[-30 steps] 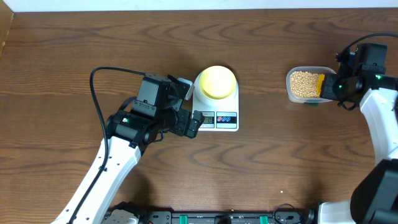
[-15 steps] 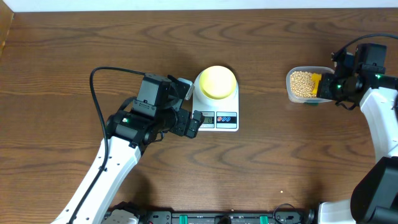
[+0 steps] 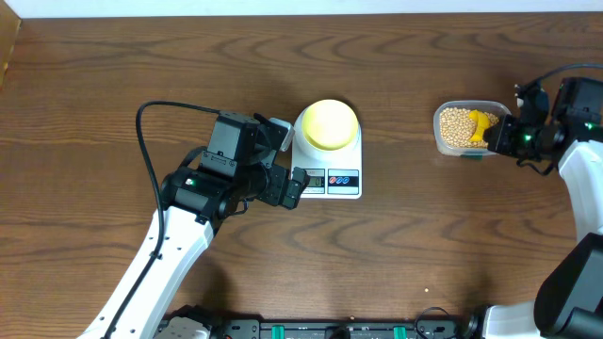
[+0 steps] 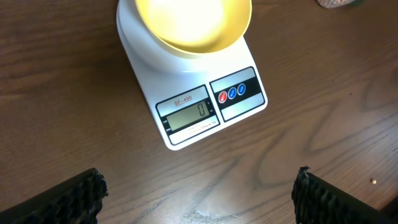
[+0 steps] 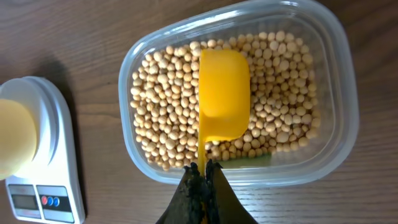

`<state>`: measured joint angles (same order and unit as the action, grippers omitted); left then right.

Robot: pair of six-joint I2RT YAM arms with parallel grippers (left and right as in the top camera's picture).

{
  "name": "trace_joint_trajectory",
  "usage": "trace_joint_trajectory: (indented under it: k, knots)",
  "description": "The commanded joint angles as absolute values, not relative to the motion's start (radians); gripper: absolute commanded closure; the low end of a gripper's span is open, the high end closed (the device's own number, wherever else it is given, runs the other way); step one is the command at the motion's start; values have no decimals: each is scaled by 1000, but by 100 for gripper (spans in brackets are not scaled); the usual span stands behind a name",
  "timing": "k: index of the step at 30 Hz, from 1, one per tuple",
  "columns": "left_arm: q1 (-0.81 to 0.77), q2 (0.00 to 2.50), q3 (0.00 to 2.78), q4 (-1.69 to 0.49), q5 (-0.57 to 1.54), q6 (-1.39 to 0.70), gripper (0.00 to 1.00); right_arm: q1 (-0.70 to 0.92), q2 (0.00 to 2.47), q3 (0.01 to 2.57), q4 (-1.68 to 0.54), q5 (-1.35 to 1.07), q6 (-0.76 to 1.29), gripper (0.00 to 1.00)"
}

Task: Scoop item into bowl and weigh 50g on scale
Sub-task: 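Drag the scoop through the soybeans toward the tub's near side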

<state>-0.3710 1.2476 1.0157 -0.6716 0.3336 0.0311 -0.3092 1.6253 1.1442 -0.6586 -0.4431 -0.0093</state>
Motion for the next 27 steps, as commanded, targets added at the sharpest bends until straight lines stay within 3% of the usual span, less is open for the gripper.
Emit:
trace_joint_trajectory:
  k: [1, 8, 27]
  knots:
    - [-368, 1248, 1016, -669, 323, 44, 2, -320, 1637, 1103, -648, -514, -18, 99]
    - [-368, 1248, 1016, -669, 323, 44, 2, -321, 1638, 1092, -638, -630, -15, 99]
    - [-368, 1248, 1016, -669, 323, 44, 2, -357, 1639, 1091, -638, -615, 33, 99]
